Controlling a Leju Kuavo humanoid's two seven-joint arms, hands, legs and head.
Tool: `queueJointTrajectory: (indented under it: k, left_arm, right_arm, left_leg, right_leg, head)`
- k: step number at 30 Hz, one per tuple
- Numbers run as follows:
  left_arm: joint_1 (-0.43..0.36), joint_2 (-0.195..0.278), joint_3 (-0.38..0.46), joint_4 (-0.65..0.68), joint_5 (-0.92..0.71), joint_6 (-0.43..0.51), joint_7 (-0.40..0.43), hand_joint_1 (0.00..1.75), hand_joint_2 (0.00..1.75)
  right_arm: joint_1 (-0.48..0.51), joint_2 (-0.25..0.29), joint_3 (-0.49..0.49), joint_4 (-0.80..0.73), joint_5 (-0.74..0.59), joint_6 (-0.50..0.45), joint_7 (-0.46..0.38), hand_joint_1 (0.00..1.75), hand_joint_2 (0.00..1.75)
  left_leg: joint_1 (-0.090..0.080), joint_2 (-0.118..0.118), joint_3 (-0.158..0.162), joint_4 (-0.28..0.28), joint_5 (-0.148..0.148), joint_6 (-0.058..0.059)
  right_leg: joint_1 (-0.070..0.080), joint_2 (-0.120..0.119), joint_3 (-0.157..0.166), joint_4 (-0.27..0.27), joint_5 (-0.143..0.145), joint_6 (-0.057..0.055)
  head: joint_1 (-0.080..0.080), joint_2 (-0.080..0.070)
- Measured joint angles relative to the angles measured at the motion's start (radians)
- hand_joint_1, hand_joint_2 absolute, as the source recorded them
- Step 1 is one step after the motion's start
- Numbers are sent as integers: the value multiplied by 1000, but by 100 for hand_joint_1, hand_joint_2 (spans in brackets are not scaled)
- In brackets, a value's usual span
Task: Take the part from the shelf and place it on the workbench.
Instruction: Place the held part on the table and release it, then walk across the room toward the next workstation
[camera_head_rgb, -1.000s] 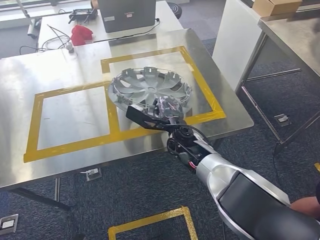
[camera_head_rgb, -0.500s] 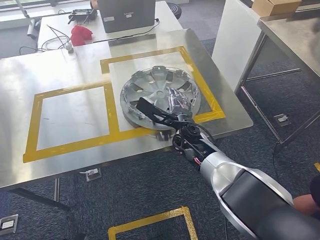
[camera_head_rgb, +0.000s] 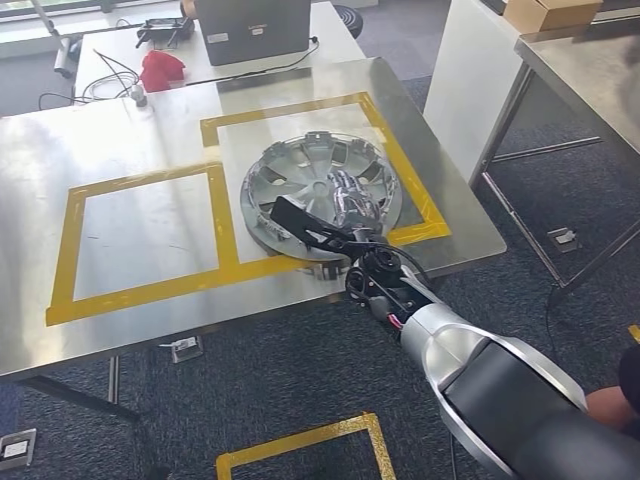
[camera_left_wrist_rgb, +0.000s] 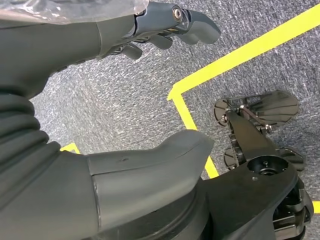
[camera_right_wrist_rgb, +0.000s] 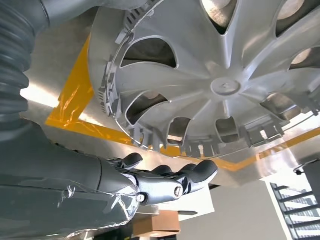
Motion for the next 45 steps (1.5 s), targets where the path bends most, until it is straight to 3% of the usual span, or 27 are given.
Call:
queueJointTrajectory:
  k: [3,7,11,13,15,17,22,28,35,39,45]
  left_arm:
    - [0,0,0,0,1,1,0,0,0]
    - [1,0,0,0,13,9,0,0,0]
    - [1,0,0,0,15,9,0,0,0]
    - [1,0,0,0,19,9,0,0,0]
    - [2,0,0,0,27,10,-1,0,0]
    - [6,0,0,0,34,10,-2,0,0]
    - [20,3,0,0,49,12,-3,0,0]
    - [29,7,0,0,54,18,-4,0,0]
    - [38,10,0,0,78,18,-16,0,0]
    - [42,11,0,0,86,19,-19,0,0]
    - [42,11,0,0,88,19,-20,0,0]
  right_arm:
    - [0,0,0,0,0,4,-15,0,175]
    - [3,8,-17,-14,-83,30,-255,0,175]
    - [4,11,-35,-24,-118,51,-297,0,175]
    - [7,12,-51,-36,-202,104,-406,0,175]
    - [15,12,-77,-67,-343,204,-560,0,175]
    - [34,11,-106,-134,-501,322,-652,0,175]
    - [137,-39,-161,-427,-788,501,-652,0,175]
    - [233,-101,-200,-707,-849,544,-641,0,175]
    - [339,-159,-209,-915,-964,726,-657,0,175]
    - [413,-179,-203,-973,-966,765,-660,0,175]
    - [490,-186,-177,-999,-851,753,-664,0,175]
  left_leg:
    - [0,0,0,0,0,0]
    - [0,0,0,0,0,0]
    - [0,0,0,0,0,0]
    - [0,0,0,0,0,0]
    - [0,0,0,0,0,0]
    - [0,0,1,0,0,0]
    - [0,0,2,0,0,0]
    - [0,1,2,0,0,0]
    - [0,1,3,0,0,0]
    - [0,1,3,0,0,0]
    - [0,1,3,0,0,0]
  right_leg:
    - [0,0,0,0,0,0]
    - [0,0,1,0,0,0]
    - [0,0,1,0,0,0]
    - [0,0,1,0,0,0]
    - [0,0,1,0,0,0]
    - [0,0,1,0,0,0]
    - [0,0,1,0,0,0]
    - [-1,1,1,-1,0,0]
    - [-1,1,2,-1,0,0]
    - [-1,1,3,-1,0,0]
    - [-1,1,3,-1,0,0]
  head:
    - [0,0]
    - [0,0]
    - [0,0]
    - [0,0]
    - [0,0]
    - [0,0]
    - [0,0]
    - [0,0]
    - [0,0]
    - [0,0]
    - [0,0]
